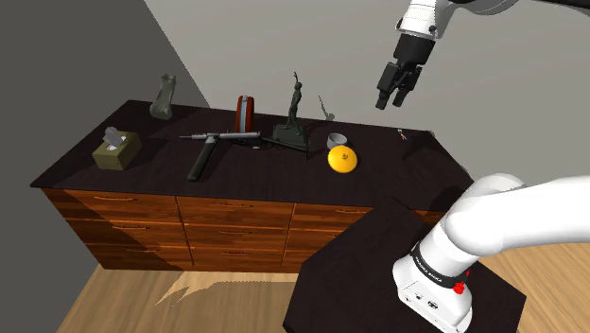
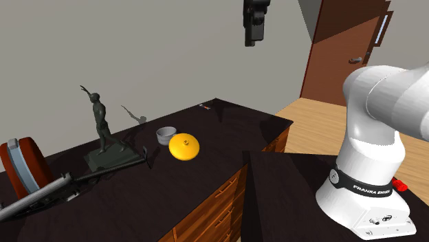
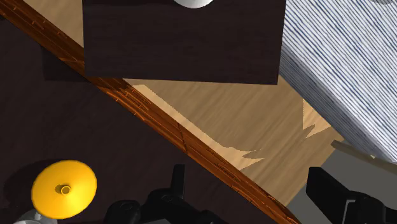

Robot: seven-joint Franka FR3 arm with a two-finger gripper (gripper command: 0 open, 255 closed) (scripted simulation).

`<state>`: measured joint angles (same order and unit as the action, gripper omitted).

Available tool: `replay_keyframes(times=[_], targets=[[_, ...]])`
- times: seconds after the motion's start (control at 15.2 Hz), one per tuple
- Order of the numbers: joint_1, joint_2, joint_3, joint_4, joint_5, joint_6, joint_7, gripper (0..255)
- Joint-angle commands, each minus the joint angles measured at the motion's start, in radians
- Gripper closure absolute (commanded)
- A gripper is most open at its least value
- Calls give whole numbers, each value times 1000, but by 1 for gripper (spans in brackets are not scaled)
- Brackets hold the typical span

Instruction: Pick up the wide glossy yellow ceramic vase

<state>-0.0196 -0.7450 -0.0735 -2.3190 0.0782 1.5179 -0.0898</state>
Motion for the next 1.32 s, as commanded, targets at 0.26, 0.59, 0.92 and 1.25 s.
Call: replay_keyframes(times=[0.26, 0.59, 0.92, 1.25], targets=[[-15, 104, -8, -25, -36, 107, -10, 0], [-35, 252, -22, -29, -80, 235, -15, 0], [-56, 418, -38, -4, -123, 351, -14, 0], [-77, 594, -55, 51, -162, 450, -8, 0]])
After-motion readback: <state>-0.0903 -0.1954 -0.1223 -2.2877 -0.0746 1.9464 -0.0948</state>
